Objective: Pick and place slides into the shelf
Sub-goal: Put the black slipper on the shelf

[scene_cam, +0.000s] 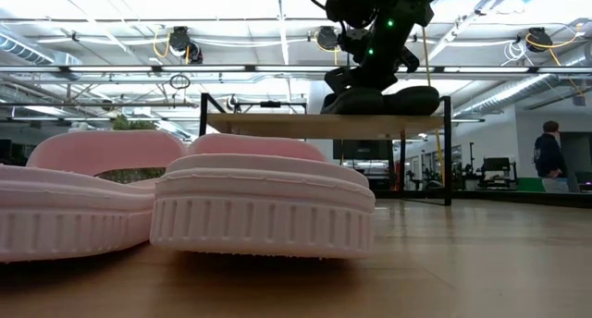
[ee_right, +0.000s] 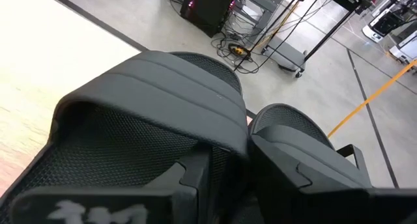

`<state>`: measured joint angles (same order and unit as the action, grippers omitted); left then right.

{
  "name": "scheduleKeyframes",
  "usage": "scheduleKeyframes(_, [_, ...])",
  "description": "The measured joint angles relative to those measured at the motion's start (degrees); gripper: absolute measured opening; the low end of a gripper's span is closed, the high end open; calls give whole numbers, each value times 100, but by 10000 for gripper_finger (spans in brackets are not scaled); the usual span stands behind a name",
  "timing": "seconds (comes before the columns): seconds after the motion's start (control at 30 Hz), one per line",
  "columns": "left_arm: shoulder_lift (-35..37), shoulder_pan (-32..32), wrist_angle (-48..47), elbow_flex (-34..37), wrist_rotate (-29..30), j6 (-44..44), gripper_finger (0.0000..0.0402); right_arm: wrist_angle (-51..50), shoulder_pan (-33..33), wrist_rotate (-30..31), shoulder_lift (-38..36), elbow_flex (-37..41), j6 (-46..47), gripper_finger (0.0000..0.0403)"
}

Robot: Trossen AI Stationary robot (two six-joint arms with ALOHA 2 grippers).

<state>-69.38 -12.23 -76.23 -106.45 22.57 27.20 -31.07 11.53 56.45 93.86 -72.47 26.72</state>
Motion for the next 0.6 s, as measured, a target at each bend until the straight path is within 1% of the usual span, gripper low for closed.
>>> scheduleKeyframes(0.13, [0, -2, 0, 0, 0, 0, 26, 6, 0, -48, -80, 3, -123, 89])
scheduleKeyframes(0.33, [2, -1, -2, 0, 0, 2, 26, -28, -2, -137, -436, 11, -218, 89])
scheduleKeyframes(0.47, [2, -2, -2, 0, 0, 2, 26, -13, -4, -391, -632, 11, -268, 89])
scheduleKeyframes(0.6, [2, -2, -2, 0, 0, 2, 26, 2, -39, -432, -646, 11, -286, 89])
